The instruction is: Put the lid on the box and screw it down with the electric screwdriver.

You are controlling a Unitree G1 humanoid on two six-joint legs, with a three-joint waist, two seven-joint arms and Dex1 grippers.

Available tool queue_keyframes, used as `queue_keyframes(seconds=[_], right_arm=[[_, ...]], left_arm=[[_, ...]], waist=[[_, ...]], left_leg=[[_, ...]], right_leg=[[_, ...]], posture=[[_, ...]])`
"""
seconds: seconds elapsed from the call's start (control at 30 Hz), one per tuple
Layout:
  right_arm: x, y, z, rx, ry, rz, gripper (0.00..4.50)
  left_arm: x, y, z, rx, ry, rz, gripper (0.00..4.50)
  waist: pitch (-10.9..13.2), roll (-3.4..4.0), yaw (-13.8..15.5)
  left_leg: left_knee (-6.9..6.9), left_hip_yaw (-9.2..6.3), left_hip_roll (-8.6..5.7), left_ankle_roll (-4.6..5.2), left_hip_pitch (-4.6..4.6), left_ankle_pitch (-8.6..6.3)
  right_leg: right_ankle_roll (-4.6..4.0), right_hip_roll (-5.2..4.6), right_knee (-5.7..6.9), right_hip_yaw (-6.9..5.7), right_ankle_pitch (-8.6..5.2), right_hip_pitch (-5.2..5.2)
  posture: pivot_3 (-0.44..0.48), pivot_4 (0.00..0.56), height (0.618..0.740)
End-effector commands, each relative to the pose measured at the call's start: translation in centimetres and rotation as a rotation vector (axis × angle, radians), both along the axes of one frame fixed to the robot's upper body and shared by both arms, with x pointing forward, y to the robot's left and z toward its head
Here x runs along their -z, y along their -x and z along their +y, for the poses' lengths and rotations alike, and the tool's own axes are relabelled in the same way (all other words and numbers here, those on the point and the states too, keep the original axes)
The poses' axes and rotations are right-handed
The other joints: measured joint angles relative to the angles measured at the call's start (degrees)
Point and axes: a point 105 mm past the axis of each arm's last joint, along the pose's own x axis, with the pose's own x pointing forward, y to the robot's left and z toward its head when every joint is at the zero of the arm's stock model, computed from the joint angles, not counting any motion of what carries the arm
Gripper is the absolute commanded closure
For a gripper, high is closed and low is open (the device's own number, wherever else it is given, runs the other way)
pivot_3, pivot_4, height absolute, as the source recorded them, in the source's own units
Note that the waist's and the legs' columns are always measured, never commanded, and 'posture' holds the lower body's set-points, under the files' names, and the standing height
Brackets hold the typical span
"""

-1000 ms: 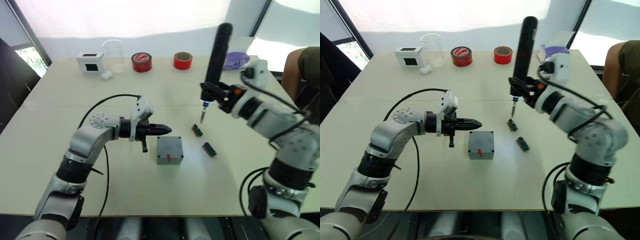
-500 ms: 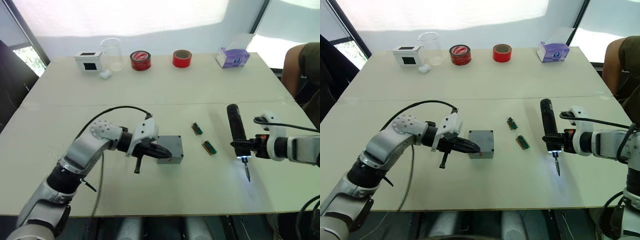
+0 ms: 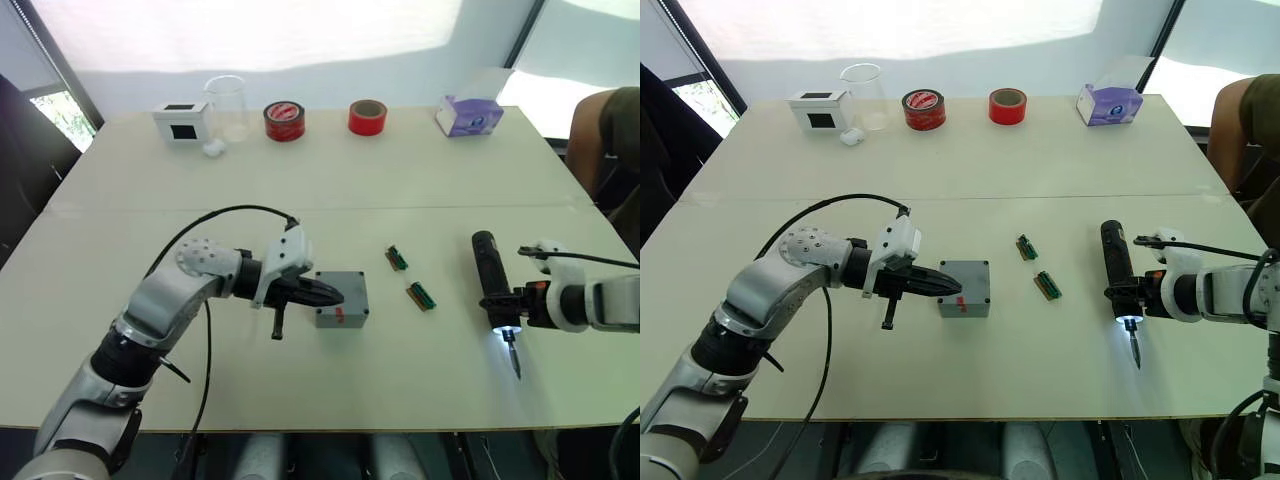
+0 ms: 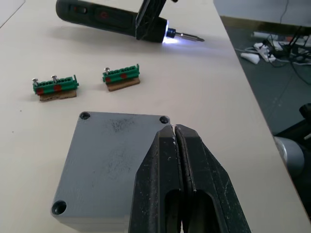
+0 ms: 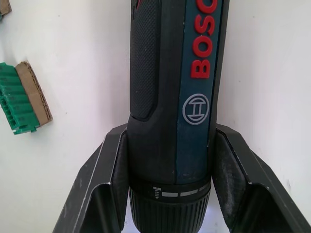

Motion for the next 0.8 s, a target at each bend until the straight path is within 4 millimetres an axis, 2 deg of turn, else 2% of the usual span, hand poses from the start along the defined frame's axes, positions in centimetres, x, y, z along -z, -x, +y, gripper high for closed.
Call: queue_keyframes(seconds=[0.03,0.1,0.17,0.33,0.57,0.8], right_arm=[[-0.2,0.0,-0.5,0.011,0.032,0.005,2.73],[-0.1,-0.2,-0.7,0.023,0.032,0.008,2.73],[0.0,-0.3,-0.8,0.03,0.037,0.011,1.72],[-0.9,-0.9,-1.0,0.024,0.106,-0.026,0.05],[-1.8,-1.2,0.0,-0.037,0.118,-0.071,0.01],[-5.9,-2.6,1.6,-0.146,0.15,-0.252,0.01]], left_arm=[[-1.3,0.4,-0.2,0.016,0.032,-0.038,4.5],[-1.3,0.4,-0.2,0.014,0.031,-0.037,4.5],[-1.3,0.3,-0.1,0.007,0.029,-0.039,4.5],[-1.3,0.0,0.3,-0.014,0.021,-0.05,4.5],[-1.5,-0.5,0.7,-0.035,0.019,-0.058,4.5],[-2.0,-1.7,1.6,-0.087,0.025,-0.062,4.5]], waist=[[-0.01,-0.02,0.0],[-0.01,-0.04,0.01],[-0.02,-0.05,0.01],[-0.02,-0.06,0.25],[-0.01,-0.06,0.06],[-0.01,-0.05,0.08]], left_leg=[[0.0,0.0,0.0,0.0,0.0,0.0],[0.02,-0.01,0.0,0.0,0.02,0.0],[0.06,-0.01,0.0,0.0,0.02,0.0],[0.36,-0.06,0.0,0.1,0.0,-0.06],[0.44,-0.06,-0.01,0.2,-0.02,-0.12],[0.44,-0.04,-0.01,0.2,-0.02,-0.12]], right_leg=[[0.0,0.0,0.0,0.0,0.0,0.01],[0.0,0.01,0.0,-0.01,0.0,0.04],[0.02,0.01,0.0,-0.01,0.01,0.07],[0.07,0.03,0.02,-0.03,0.04,0.2],[0.09,0.02,0.02,-0.02,0.05,0.22],[0.1,0.02,0.03,-0.02,0.05,0.19]], posture=[[0.0,0.15,0.74],[0.0,0.15,0.74],[0.0,0.15,0.74],[0.0,0.15,0.74],[0.0,0.15,0.74],[0.0,0.15,0.74]])
